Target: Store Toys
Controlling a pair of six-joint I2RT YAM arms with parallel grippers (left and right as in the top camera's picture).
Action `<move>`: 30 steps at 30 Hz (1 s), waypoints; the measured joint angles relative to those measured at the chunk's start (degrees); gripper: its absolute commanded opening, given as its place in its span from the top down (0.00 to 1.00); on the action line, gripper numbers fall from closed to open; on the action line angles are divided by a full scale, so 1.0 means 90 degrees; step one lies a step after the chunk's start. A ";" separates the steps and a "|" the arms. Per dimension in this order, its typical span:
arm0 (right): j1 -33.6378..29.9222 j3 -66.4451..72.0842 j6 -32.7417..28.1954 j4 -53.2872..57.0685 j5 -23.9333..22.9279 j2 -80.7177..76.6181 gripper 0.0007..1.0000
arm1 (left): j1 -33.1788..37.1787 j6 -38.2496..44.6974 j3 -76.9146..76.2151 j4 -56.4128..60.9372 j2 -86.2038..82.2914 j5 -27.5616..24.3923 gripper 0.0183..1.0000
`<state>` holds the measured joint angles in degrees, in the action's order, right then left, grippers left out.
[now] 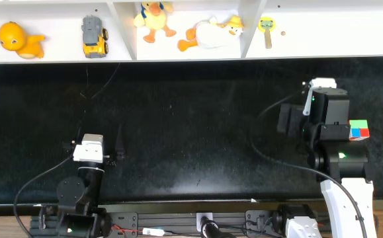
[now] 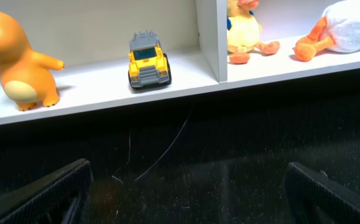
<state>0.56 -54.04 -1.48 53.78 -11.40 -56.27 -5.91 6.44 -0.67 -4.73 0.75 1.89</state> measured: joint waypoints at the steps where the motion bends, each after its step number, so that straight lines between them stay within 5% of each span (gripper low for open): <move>1: 0.0002 0.0010 0.0000 -0.0182 0.0005 -0.0029 0.00 | 0.0000 0.0000 0.0000 0.0002 0.0000 0.0000 0.00; 6: -0.0063 0.0022 -0.0078 -0.0369 0.0024 -0.0223 0.00 | 0.0000 0.0000 0.0000 0.0000 0.0000 0.0000 0.00; 10: -0.0908 0.0143 -0.0891 -0.0233 0.0457 -0.0226 0.00 | 0.0000 0.0000 0.0000 0.0000 0.0000 0.0000 0.00; 16: -0.4269 0.0452 -0.3451 -0.0279 0.2149 -0.0238 0.01 | 0.0000 0.0000 0.0002 0.0002 0.0000 0.0000 0.00; 21: -0.6186 0.0770 -0.4680 -0.0882 0.2907 -0.0459 0.00 | 0.0000 0.0000 0.0002 0.0005 0.0000 0.0000 0.00; 30: -0.6802 0.0804 -0.5748 -0.1528 0.3487 -0.2064 0.00 | 0.0000 0.0000 0.0005 0.0002 0.0000 0.0000 0.00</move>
<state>-60.66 -46.81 -53.21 40.03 19.99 -74.85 -5.91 6.44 -0.62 -4.71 0.75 1.89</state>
